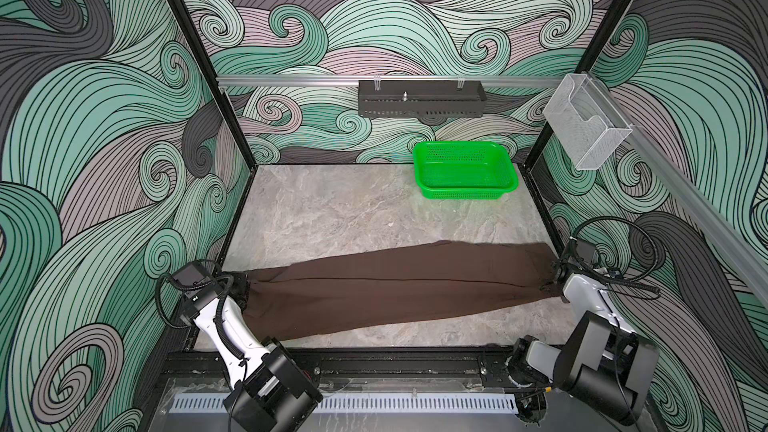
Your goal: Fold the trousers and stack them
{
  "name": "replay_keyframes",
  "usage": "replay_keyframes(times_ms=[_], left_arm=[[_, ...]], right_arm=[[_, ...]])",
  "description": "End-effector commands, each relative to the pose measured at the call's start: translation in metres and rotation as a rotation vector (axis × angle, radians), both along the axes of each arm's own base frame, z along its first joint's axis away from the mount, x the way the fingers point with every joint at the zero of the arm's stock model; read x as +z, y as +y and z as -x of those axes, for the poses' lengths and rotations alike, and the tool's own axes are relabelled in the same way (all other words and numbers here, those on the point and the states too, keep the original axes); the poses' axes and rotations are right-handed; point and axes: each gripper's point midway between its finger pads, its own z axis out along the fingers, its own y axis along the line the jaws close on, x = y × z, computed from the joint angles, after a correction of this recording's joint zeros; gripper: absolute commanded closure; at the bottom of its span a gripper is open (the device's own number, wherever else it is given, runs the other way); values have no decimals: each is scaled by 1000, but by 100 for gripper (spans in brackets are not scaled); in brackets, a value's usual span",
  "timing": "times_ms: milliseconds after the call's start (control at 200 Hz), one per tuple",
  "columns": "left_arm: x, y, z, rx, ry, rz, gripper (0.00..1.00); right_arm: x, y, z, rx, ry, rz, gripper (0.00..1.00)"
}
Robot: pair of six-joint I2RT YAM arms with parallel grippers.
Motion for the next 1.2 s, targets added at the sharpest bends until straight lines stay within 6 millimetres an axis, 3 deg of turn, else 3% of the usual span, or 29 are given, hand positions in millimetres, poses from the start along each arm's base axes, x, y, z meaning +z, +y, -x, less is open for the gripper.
replay_keyframes(times_ms=[0, 105, 235, 305, 405, 560, 736, 896, 1061, 1196], left_arm=[[17, 11, 1, 12, 1, -40, 65], [34, 16, -2, 11, -13, -60, 56], [53, 5, -21, -64, -105, 10, 53], [54, -6, -32, -92, -149, 84, 53], [40, -33, -42, -182, -126, 175, 55], [11, -73, -49, -322, -23, 255, 57], [-26, -89, -39, -371, 120, 293, 58], [-56, -97, -35, -377, 215, 295, 59], [-79, -95, -38, -375, 275, 265, 64], [-91, -89, -55, -377, 290, 233, 70]], right_arm=[[12, -9, 5, -33, 42, 43, 47], [20, -6, 6, -23, 61, 17, 29], [46, 8, -7, 30, -17, -7, 26], [59, 30, -19, 96, -76, -57, 28], [62, 78, -37, 206, -152, -179, 34], [39, 157, -48, 386, -142, -390, 43], [22, 209, -46, 526, -90, -461, 45], [-6, 225, -44, 541, -20, -495, 46], [-29, 218, -47, 473, 19, -485, 45], [-43, 210, -51, 382, 24, -502, 44]])
